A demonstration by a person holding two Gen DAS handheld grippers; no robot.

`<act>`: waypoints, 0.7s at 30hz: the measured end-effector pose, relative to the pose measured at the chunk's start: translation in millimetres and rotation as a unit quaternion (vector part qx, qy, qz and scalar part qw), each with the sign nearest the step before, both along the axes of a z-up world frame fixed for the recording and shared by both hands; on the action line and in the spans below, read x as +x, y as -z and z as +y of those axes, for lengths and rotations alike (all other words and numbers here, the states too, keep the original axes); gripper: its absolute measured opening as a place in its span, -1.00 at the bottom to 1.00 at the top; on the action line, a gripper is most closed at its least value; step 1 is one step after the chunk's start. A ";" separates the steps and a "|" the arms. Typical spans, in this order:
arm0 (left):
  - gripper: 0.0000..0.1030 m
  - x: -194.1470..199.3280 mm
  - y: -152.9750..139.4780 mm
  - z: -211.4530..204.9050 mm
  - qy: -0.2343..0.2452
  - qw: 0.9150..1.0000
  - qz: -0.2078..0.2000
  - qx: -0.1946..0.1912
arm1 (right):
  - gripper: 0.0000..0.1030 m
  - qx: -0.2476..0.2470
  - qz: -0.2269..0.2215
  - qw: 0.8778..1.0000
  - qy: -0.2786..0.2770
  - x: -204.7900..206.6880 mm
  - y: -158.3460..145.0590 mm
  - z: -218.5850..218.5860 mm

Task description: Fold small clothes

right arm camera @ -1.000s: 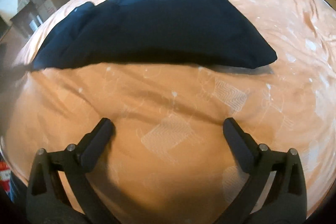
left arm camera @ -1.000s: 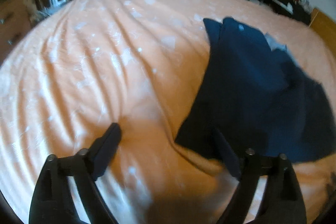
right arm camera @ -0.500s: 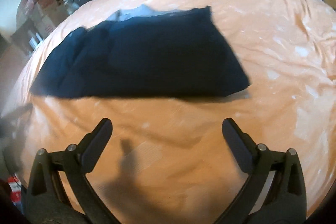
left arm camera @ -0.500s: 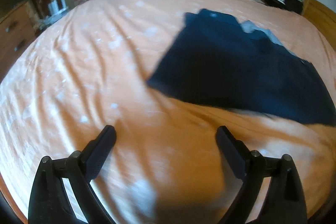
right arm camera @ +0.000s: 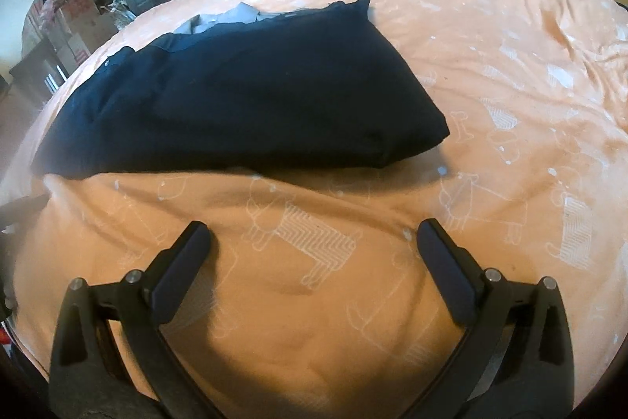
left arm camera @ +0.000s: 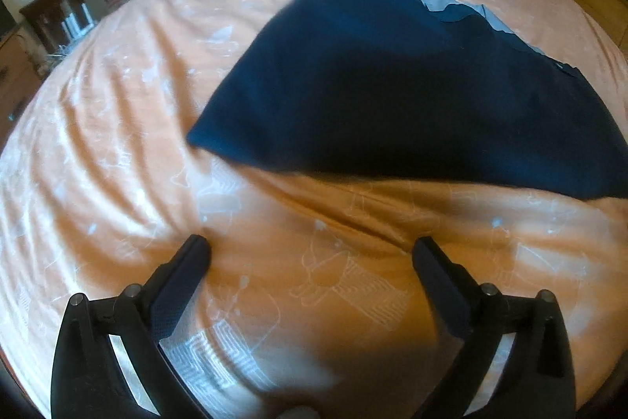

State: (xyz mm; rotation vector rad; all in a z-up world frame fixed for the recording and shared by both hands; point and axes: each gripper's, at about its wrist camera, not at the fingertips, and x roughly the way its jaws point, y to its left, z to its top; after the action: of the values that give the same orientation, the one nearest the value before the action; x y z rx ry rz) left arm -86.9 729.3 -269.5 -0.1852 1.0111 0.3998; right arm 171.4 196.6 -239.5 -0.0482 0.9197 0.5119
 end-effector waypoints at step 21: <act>1.00 -9.2 -0.4 -7.1 -0.004 1.000 -0.019 0.017 | 1.00 0.000 -0.006 1.000 0.001 -3.6 0.0 0.8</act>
State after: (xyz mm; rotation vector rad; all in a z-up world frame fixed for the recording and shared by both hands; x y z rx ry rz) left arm -96.1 722.2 -269.1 -0.1660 0.9651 0.4187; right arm 167.8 197.4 -239.5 -0.0515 0.9073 0.5094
